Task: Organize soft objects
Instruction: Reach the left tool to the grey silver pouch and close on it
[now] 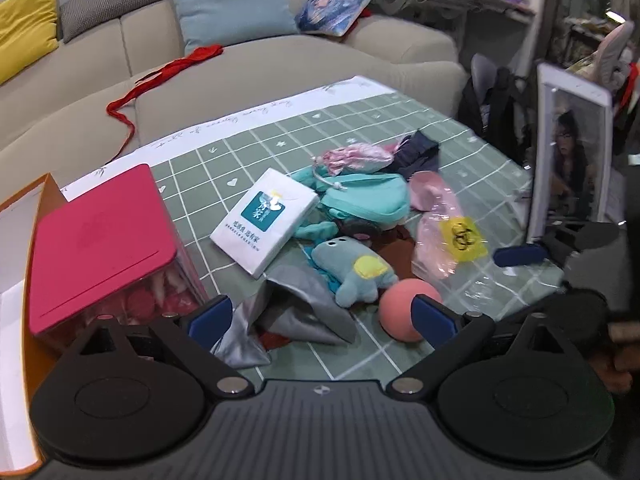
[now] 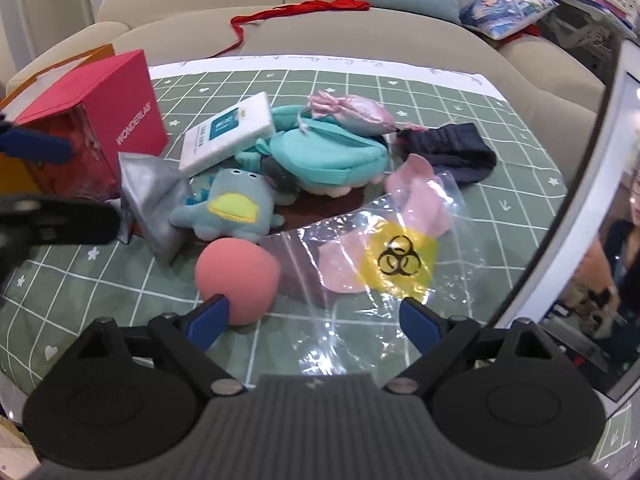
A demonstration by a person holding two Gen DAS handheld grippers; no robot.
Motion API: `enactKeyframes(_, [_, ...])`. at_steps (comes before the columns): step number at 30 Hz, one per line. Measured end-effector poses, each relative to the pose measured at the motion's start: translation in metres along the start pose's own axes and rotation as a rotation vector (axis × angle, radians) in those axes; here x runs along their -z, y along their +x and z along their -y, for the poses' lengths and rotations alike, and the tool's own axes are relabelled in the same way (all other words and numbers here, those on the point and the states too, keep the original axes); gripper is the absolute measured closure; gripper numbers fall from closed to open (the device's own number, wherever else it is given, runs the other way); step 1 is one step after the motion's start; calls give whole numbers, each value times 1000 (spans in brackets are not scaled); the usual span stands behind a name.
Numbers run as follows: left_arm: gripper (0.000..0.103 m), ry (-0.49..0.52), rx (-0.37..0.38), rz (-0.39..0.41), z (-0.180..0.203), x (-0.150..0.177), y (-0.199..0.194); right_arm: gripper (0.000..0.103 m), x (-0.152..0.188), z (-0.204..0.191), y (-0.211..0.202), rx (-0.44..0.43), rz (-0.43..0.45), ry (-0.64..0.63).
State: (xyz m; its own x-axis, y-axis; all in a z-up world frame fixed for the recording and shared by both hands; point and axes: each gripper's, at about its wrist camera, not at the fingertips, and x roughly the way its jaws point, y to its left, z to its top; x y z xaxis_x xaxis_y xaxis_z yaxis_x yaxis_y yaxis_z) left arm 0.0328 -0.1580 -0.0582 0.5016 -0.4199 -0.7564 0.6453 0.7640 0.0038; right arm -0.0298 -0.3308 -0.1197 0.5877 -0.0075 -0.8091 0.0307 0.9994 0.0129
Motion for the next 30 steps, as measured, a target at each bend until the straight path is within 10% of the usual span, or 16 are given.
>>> enactKeyframes(8, [0, -22, -60, -63, 8, -9, 32, 19, 2, 4, -11, -65, 4, -22])
enactKeyframes(24, [3, -45, -132, -117, 5, -8, 67, 39, 7, 8, 17, 80, -97, -30])
enactKeyframes(30, [15, -106, -58, -121, -3, -5, 71, 87, 5, 18, 17, 72, -86, 47])
